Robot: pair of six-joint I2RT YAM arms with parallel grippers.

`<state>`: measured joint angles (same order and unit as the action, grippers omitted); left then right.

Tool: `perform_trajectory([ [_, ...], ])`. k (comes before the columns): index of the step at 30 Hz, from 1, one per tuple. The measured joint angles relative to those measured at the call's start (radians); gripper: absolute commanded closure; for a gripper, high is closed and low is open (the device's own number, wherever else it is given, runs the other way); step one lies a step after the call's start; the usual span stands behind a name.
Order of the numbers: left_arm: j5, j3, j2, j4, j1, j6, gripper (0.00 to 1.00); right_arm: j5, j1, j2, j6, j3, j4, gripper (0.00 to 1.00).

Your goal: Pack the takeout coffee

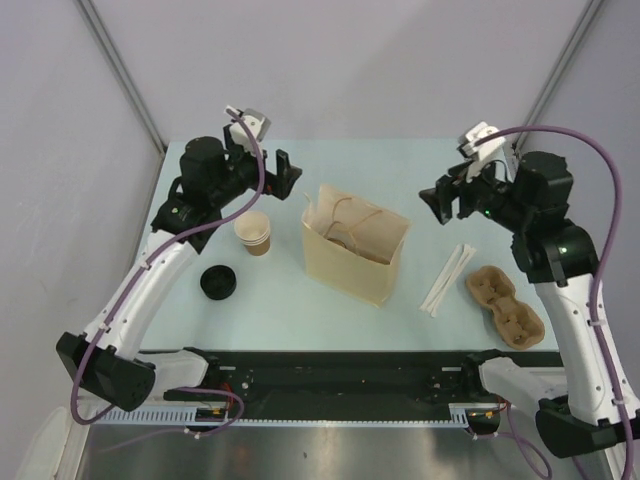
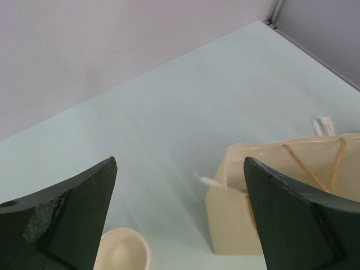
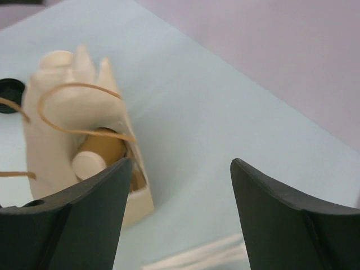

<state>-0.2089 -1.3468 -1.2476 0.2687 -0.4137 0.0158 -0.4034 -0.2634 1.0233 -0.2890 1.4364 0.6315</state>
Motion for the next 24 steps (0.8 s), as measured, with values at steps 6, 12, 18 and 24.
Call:
perform_trajectory([
  [6,-0.041,0.108,0.066,-0.004,0.1,-0.004,0.01,0.033,0.235,-0.002,0.01,0.01,0.273,0.35],
  [12,-0.074,0.21,0.106,-0.018,0.118,-0.027,0.0,0.124,0.355,0.132,0.123,-0.066,0.369,0.45],
  [18,-0.071,0.235,0.116,-0.018,0.12,-0.035,0.0,0.288,0.349,0.349,0.337,-0.15,0.317,0.57],
  [24,-0.035,0.238,0.118,-0.016,0.12,-0.038,0.0,0.335,0.34,0.547,0.448,-0.163,0.225,0.66],
])
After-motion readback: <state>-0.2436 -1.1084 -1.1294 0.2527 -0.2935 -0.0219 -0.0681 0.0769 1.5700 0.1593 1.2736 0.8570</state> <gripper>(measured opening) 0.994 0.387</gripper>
